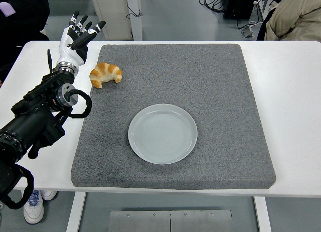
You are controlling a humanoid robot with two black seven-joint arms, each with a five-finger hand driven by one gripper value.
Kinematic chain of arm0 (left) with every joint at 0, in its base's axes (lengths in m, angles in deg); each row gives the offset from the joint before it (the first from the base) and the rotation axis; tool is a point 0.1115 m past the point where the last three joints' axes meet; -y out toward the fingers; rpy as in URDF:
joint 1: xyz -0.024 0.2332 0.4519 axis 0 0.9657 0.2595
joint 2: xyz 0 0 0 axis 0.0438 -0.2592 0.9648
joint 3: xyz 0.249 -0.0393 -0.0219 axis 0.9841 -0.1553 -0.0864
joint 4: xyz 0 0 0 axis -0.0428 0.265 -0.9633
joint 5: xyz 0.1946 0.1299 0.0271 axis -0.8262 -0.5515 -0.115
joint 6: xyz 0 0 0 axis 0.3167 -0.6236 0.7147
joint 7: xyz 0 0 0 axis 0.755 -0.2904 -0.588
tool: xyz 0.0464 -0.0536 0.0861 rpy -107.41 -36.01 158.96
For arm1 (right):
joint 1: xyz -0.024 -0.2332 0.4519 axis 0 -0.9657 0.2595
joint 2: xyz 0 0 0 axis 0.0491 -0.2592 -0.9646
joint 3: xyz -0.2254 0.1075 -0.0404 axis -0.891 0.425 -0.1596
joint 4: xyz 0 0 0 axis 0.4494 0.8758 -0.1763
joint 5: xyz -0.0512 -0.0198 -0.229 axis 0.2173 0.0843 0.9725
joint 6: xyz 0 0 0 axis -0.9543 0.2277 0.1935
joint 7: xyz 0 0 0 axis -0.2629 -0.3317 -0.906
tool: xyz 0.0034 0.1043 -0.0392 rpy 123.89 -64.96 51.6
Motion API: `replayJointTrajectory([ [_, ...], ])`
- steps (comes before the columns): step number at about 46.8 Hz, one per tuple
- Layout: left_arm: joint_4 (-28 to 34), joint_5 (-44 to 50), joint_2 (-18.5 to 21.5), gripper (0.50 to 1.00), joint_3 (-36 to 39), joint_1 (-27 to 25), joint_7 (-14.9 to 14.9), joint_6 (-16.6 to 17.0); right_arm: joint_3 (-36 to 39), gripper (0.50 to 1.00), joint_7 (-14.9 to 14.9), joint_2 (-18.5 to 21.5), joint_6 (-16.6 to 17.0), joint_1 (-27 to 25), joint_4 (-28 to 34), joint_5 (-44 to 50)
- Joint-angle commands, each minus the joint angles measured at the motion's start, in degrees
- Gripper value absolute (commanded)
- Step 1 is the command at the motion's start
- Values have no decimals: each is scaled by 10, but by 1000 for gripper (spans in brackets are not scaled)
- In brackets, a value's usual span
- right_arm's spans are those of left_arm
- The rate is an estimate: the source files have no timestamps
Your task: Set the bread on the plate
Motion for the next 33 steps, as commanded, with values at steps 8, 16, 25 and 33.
replayJointTrajectory([
  [8, 0, 3, 0, 972, -3, -1, 1, 0, 0, 1000, 0, 0, 0, 0, 0, 0],
  [16, 0, 4, 1, 971, -3, -2, 2, 0, 0, 1000, 0, 0, 0, 0, 0, 0],
  [25, 0, 5, 0, 971, -5, -4, 0, -1, 0, 1000, 0, 0, 0, 0, 0, 0],
  [33, -1, 5, 0, 971, -4, -6, 1, -27, 0, 1000, 0, 0, 0, 0, 0, 0],
])
